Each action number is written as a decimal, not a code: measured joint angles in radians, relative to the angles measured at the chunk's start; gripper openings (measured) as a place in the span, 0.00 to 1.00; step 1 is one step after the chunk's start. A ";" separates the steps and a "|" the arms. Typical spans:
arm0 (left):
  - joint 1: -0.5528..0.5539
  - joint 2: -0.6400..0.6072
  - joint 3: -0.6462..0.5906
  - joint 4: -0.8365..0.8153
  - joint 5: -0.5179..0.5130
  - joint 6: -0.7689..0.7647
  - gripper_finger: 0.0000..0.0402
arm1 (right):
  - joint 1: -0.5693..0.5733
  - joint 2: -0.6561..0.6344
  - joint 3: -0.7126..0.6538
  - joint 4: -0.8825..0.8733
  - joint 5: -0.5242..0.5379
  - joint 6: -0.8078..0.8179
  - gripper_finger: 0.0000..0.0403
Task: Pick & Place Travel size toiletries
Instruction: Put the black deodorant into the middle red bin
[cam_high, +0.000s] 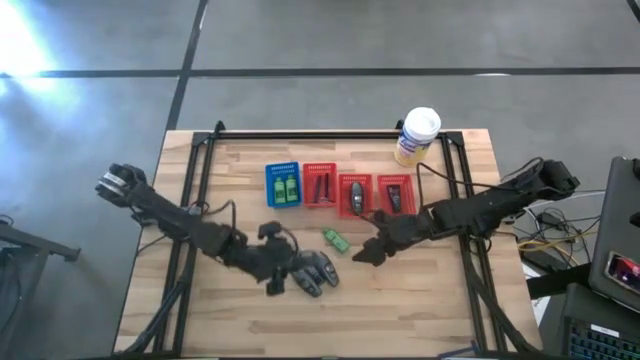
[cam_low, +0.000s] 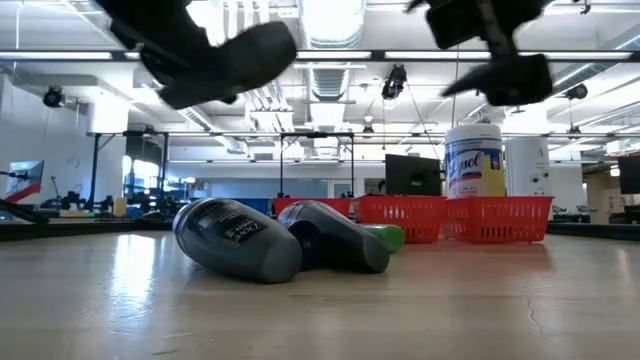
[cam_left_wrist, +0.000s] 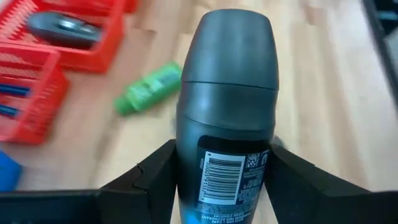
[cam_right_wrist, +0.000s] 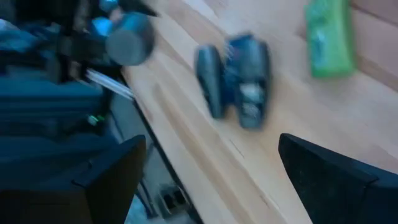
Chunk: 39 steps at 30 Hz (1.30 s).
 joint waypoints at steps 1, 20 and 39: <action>0.022 -0.005 0.000 0.004 0.000 0.013 0.51 | -0.006 0.010 0.000 0.041 0.013 -0.002 0.90; 0.179 0.216 0.213 0.102 0.100 0.309 0.51 | -0.062 0.147 0.133 0.047 0.034 -0.076 0.91; 0.195 0.230 0.245 0.136 0.092 0.305 0.51 | -0.079 0.158 0.150 0.028 0.024 -0.069 0.79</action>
